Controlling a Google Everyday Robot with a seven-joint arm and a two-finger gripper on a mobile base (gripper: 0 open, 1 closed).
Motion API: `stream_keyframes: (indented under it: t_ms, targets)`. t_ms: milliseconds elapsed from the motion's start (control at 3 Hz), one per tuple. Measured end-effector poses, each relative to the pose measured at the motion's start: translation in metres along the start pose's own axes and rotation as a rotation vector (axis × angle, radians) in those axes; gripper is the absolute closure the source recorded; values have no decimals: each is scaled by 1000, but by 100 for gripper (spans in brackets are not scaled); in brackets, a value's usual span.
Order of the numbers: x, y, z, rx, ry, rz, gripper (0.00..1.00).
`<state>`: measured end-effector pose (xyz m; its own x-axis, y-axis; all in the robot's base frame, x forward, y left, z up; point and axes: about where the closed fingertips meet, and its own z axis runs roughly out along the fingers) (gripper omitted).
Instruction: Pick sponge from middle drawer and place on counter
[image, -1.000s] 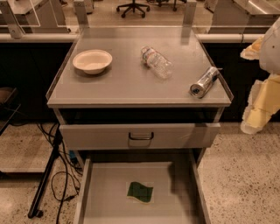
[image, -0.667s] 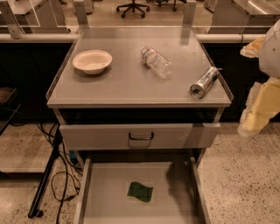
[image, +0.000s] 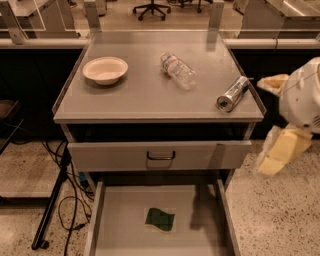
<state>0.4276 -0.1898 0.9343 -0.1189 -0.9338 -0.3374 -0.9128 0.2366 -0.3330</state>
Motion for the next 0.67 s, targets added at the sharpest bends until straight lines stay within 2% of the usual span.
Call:
stream_keyframes:
  t_ms: [333,667]
  targets:
    - [4,13,60,-73,-127,-27,0]
    - [2,13,54,-64,-116,-30,0]
